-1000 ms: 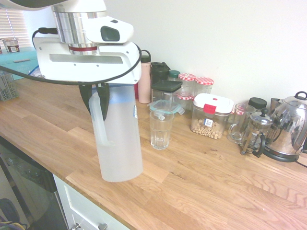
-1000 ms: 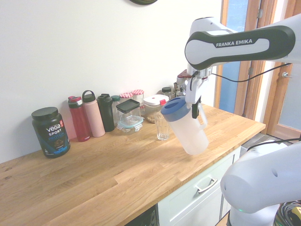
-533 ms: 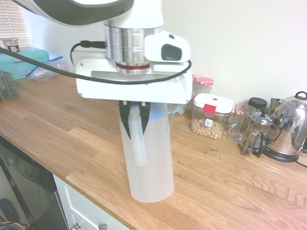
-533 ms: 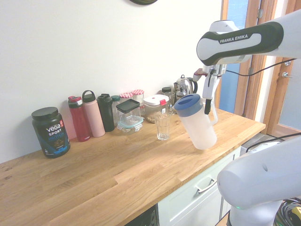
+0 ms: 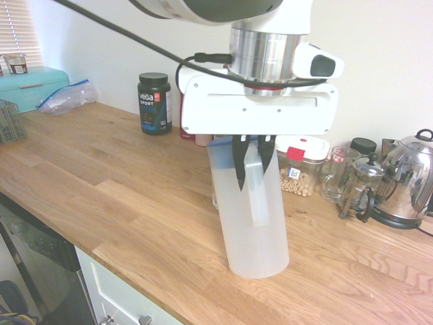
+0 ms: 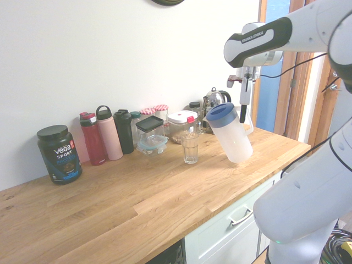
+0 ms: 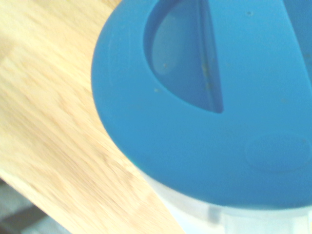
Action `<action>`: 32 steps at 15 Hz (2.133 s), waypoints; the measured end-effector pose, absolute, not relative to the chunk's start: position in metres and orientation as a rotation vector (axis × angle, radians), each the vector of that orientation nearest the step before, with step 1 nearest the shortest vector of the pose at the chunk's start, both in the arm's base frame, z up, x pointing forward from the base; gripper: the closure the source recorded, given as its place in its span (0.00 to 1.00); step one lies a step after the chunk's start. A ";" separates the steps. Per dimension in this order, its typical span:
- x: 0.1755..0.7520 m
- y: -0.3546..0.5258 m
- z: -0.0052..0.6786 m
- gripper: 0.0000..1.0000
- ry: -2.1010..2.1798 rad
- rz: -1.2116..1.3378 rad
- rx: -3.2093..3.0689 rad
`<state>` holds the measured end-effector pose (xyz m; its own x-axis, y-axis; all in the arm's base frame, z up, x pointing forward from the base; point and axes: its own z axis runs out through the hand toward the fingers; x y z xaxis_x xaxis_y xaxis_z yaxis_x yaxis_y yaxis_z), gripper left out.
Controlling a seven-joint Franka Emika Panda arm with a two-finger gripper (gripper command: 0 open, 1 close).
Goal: Pour me some water
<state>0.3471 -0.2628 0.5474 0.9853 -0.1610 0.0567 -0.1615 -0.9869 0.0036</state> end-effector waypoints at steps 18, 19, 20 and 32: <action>0.480 -0.159 0.553 1.00 0.037 -0.296 2.619; 0.486 -0.157 0.553 1.00 0.042 -0.314 2.598; 0.491 -0.156 0.555 1.00 0.042 -0.325 2.581; 0.502 -0.154 0.553 1.00 0.029 -0.334 2.545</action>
<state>0.5015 -0.1539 0.5526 0.9687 -0.0500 -0.2432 0.0914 -0.8389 0.5366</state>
